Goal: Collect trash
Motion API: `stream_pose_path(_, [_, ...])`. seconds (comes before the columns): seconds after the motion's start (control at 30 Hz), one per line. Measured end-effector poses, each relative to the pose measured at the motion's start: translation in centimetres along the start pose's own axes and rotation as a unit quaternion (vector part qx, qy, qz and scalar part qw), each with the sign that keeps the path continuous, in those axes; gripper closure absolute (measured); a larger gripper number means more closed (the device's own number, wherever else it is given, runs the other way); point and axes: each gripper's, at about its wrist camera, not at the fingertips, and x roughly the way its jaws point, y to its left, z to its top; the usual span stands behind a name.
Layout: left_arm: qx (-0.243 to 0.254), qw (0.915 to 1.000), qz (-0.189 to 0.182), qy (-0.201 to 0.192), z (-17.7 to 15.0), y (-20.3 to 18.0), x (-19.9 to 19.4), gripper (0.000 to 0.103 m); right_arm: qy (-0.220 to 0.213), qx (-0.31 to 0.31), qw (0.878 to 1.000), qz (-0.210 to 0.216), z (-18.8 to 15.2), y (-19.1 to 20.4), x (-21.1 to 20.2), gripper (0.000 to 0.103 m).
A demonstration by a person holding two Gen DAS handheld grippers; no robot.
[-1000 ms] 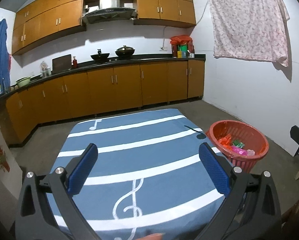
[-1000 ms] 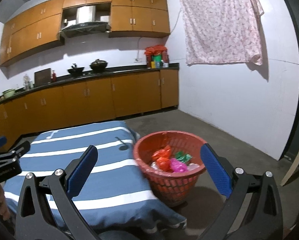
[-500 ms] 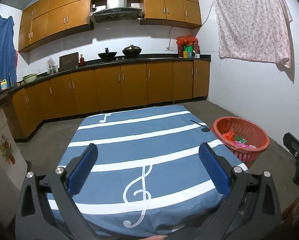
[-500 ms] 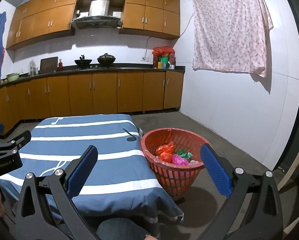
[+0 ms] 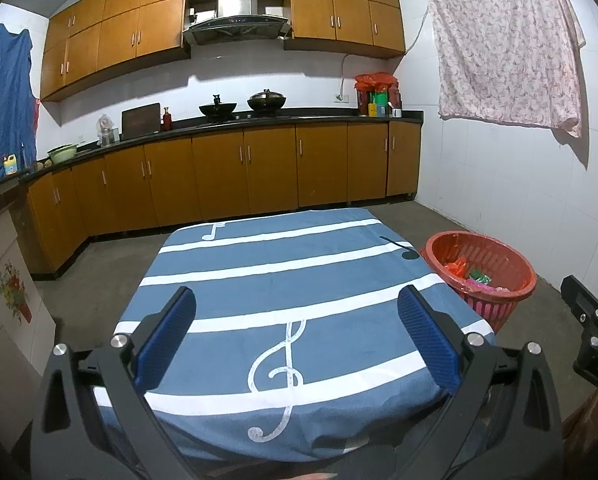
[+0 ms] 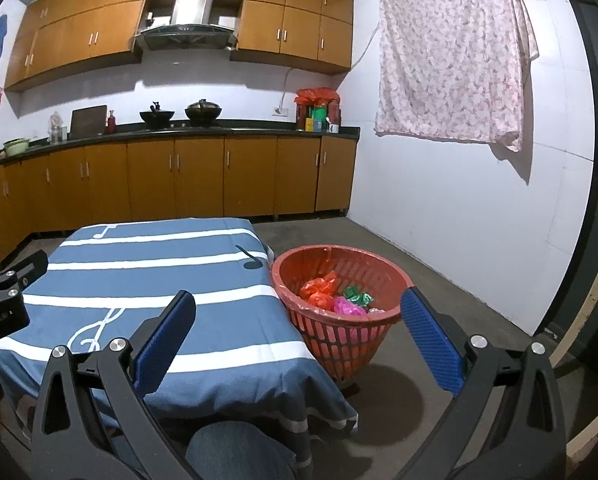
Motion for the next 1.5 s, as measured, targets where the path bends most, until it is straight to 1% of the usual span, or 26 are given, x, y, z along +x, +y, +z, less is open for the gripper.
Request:
stream_pose_path(0.5, [0.002,0.9999,-0.006,0.015,-1.3,-0.3,0.0,0.004,0.031,0.018,0.999,-0.017,-1.1,-1.0,0.9,0.002])
stream_pose_path(1.5, [-0.003,0.9995,-0.018,0.025,-1.9,-1.0,0.1,0.004,0.038,0.02,0.999,-0.021,-1.4,-1.4,1.3,0.002])
